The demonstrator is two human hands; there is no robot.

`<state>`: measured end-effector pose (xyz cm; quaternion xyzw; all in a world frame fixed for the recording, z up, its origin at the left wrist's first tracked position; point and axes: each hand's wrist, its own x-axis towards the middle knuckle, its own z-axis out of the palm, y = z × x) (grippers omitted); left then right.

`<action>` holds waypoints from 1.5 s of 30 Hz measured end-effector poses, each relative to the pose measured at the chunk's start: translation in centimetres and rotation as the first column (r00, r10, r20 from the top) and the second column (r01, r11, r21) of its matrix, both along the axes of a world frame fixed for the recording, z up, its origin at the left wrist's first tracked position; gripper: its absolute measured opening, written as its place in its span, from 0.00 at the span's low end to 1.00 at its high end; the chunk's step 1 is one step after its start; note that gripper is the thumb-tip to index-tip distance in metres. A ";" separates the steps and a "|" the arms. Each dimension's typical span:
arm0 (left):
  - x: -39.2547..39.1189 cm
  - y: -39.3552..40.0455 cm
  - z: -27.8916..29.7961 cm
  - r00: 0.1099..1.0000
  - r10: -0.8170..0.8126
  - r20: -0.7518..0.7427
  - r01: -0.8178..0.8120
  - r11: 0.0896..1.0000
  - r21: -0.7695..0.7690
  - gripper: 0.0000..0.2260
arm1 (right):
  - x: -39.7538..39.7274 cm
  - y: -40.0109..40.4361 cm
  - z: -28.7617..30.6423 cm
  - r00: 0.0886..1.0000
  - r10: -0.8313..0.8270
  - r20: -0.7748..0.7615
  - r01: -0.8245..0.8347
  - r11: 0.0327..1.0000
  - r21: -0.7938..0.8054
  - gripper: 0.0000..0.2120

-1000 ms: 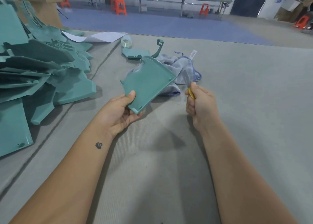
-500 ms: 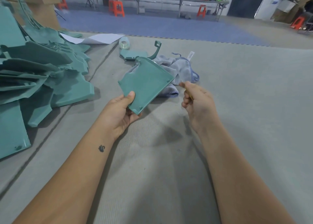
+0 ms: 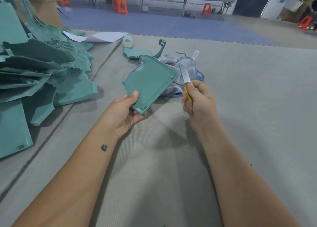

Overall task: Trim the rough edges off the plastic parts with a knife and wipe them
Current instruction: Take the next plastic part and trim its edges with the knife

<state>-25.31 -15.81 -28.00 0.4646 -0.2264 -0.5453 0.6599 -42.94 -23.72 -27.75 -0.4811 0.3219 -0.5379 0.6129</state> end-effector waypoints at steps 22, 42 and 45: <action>0.1 0.0 0.1 1.000 0.010 0.010 -0.010 1.000 0.016 0.07 | 0.4 0.3 -0.3 0.995 -0.018 -0.099 0.011 0.997 -0.075 0.10; 0.2 -0.1 -0.1 1.000 -0.001 0.015 0.000 0.999 0.037 0.06 | 1.2 1.3 -0.4 0.993 0.026 -0.116 -0.039 0.993 -0.112 0.11; 0.2 0.0 0.0 1.000 -0.003 0.015 0.003 0.999 0.037 0.06 | 1.0 1.3 -0.5 0.994 0.055 -0.095 -0.064 0.994 -0.092 0.12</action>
